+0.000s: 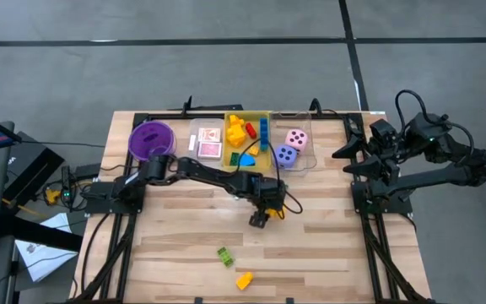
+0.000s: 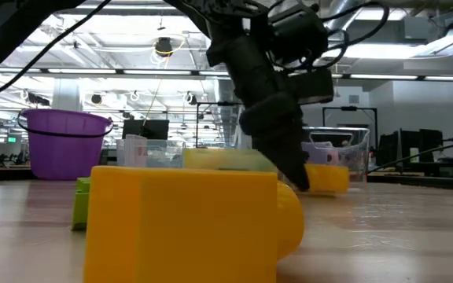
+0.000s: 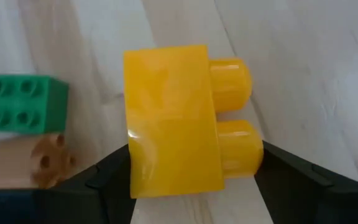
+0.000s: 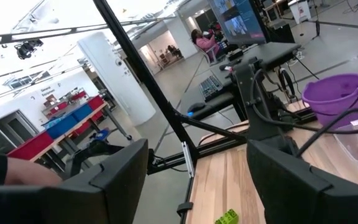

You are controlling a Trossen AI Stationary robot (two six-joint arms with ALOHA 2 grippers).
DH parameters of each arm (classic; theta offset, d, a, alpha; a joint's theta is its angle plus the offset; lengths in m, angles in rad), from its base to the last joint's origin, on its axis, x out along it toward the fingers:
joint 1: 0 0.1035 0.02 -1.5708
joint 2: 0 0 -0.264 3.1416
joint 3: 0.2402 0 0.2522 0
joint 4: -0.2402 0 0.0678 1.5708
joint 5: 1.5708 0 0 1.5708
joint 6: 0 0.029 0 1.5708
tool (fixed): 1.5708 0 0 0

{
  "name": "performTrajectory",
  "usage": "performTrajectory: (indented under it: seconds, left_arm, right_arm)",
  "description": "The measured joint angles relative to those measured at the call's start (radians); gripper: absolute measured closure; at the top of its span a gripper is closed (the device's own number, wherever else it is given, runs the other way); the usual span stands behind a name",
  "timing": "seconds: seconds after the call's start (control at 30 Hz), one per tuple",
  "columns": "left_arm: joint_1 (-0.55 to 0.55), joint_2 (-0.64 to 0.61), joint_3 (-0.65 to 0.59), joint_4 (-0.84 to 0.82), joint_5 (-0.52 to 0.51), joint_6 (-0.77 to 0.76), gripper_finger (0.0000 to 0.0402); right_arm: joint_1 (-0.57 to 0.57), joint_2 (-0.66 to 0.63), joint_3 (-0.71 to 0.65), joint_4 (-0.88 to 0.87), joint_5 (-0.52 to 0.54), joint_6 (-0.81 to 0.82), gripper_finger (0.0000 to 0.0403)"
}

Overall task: Pick & Place Toys
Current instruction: Put the yellow gamepiece into the yellow bin

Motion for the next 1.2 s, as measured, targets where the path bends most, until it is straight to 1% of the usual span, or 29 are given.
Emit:
performTrajectory:
  seconds: [0.17, 0.4, 0.5, 0.6, 0.73, 0.83, 0.93, 1.07, 1.2]
  left_arm:
    - [-0.007, -0.025, 0.001, -0.054, -0.017, -0.045, 0.0135]
    - [-0.008, -0.066, 0.000, -0.139, -0.042, -0.189, 0.0135]
    - [-0.007, -0.109, -0.035, -0.148, -0.075, -0.233, 0.0136]
    - [-0.002, -0.182, -0.110, -0.151, -0.119, -0.282, 0.0136]
    - [0.008, -0.317, -0.265, -0.149, -0.185, -0.368, 0.0134]
    - [0.018, -0.427, -0.380, -0.139, -0.255, -0.439, 0.0136]
    - [0.033, -0.527, -0.472, -0.093, -0.343, -0.488, 0.0135]
    - [0.070, -0.618, -0.536, 0.020, -0.456, -0.488, 0.0135]
    - [0.136, -0.639, -0.542, 0.151, -0.487, -0.466, 0.0136]
  right_arm:
    - [0.000, 0.001, 0.000, -0.001, 0.000, -0.018, 0.0137]
    - [-0.001, 0.000, 0.000, 0.009, 0.000, -0.028, 0.0137]
    - [-0.001, 0.000, 0.000, 0.008, 0.000, -0.041, 0.0137]
    - [-0.001, 0.000, 0.000, 0.008, 0.000, -0.045, 0.0137]
    - [-0.001, 0.000, 0.000, 0.009, 0.000, -0.059, 0.0137]
    - [-0.001, 0.000, 0.000, 0.008, 0.000, -0.072, 0.0137]
    - [-0.001, 0.000, 0.000, 0.009, 0.000, -0.078, 0.0137]
    - [-0.001, 0.000, 0.000, 0.009, 0.001, -0.079, 0.0137]
    - [-0.001, 0.000, 0.000, 0.011, 0.003, -0.079, 0.0137]
